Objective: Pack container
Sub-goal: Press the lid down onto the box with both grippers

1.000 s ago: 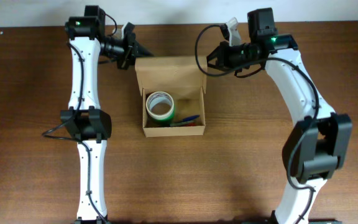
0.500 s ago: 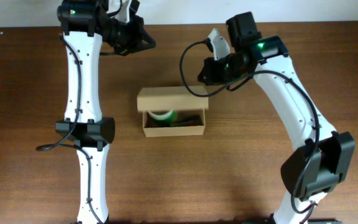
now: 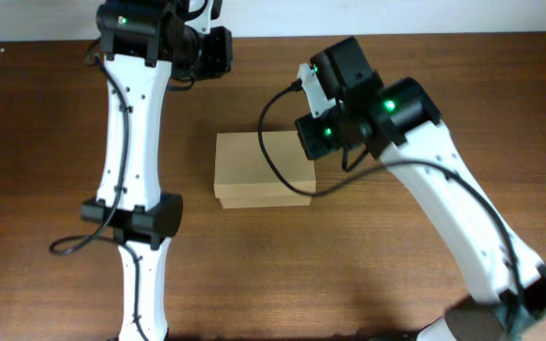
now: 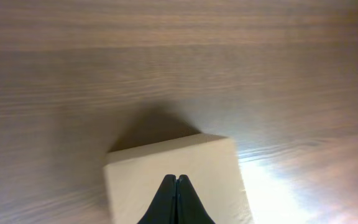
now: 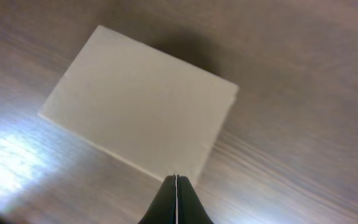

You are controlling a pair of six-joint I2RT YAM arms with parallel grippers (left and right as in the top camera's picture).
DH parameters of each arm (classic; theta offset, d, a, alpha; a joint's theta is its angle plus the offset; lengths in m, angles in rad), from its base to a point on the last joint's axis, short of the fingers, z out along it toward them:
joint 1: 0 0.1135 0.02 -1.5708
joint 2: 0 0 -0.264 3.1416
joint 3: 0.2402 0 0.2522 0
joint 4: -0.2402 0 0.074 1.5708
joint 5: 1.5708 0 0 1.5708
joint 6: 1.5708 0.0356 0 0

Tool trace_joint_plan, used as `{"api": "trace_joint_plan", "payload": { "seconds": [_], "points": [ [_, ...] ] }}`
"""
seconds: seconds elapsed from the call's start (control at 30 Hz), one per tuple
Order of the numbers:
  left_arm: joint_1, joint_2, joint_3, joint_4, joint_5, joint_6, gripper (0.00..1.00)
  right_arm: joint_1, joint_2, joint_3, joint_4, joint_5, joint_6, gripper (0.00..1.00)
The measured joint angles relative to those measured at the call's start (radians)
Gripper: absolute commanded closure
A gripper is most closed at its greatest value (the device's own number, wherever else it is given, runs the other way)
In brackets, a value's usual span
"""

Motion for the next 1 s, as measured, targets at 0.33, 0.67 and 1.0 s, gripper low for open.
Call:
{"api": "trace_joint_plan", "payload": {
  "seconds": [0.33, 0.67, 1.0],
  "points": [
    [-0.069, -0.361, -0.312, 0.003, -0.279, 0.058, 0.98, 0.029, -0.095, 0.001, -0.127, 0.115, 0.0, 0.96],
    [-0.076, -0.784, -0.935, 0.144, -0.442, 0.055, 0.98, 0.029, -0.095, 0.002, -0.104, 0.127, 0.0, 0.96],
    [-0.076, -0.667, -1.406, 0.552, -0.282, 0.055, 0.98, 0.029, 0.058, 0.002, -0.034, 0.111, -0.003, 0.96]
  ]
}}
